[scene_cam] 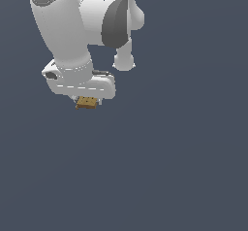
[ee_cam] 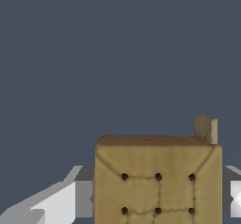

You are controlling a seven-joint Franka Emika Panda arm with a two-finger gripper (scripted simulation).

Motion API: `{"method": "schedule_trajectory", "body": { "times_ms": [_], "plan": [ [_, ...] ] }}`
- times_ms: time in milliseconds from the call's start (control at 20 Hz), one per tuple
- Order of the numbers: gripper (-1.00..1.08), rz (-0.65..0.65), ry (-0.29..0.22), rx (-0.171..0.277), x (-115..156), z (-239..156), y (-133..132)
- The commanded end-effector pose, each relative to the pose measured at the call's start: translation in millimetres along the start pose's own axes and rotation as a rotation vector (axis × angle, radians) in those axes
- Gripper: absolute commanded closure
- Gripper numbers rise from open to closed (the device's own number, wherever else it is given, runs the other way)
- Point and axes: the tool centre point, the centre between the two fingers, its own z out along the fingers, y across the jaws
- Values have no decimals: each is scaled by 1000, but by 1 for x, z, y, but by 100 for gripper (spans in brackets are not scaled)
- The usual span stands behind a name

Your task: Pick up the object and move it to a goal position.

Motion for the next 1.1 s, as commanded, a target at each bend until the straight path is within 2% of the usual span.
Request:
{"method": "schedule_trajectory", "body": {
  "times_ms": [0, 500, 1050],
  "plan": [
    [108, -1, 0, 0, 6, -24, 13],
    [108, -1, 0, -1, 27, -89, 49],
    [108, -1, 0, -1, 37, -116, 64]
  ]
}}
